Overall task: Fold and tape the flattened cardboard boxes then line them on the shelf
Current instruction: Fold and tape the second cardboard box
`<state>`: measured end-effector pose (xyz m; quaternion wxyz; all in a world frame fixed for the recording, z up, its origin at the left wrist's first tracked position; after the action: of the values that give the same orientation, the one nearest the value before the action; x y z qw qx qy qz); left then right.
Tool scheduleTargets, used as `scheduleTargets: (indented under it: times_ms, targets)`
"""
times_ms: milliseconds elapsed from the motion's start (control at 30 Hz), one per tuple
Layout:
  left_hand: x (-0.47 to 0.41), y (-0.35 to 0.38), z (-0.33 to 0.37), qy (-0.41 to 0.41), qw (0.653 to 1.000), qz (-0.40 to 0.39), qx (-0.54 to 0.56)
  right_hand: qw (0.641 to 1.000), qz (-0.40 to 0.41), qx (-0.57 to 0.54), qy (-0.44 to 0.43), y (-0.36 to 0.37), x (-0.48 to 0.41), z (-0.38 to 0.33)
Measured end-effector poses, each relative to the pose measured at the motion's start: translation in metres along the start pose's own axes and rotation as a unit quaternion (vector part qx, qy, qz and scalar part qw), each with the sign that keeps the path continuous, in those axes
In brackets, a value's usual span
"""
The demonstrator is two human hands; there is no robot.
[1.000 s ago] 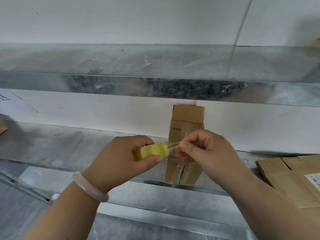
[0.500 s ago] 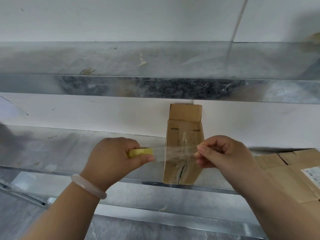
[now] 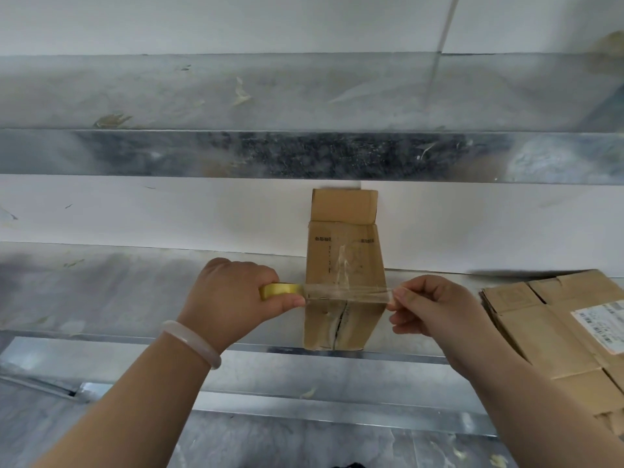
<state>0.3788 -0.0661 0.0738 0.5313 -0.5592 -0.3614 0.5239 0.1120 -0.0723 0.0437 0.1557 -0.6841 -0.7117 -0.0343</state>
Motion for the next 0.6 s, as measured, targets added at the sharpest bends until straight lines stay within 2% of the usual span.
scheduleTargets:
  times_ms: [167,300,500,600]
  targets:
    - [-0.007,0.012,-0.006,0.004,1.000,0.013,0.003,0.992,-0.059,-0.084,0.078,0.005,-0.013,0.018]
    - [-0.011,0.019,-0.006,0.011,1.000,0.003,0.013,0.979,-0.076,-0.149,0.116,0.007,-0.018,0.035]
    - [-0.015,0.024,-0.004,0.024,1.000,-0.005,0.015,0.916,-0.142,-0.355,0.123,0.035,-0.028,0.067]
    - [-0.016,0.025,-0.002,0.031,0.999,-0.015,0.017,0.894,-0.155,-0.404,0.120,0.040,-0.034,0.076]
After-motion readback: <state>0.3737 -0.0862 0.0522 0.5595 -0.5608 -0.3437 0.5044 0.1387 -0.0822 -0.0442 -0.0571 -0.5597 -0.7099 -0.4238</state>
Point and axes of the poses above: each hand's wrist, its own x-axis away from the middle knuckle, its own y-axis out of the palm, z = x × y, the point moved 5 cm from there along -x, towards the middle knuckle, and after that the axes turned 1 degree about -y, right-handed, at the moved point
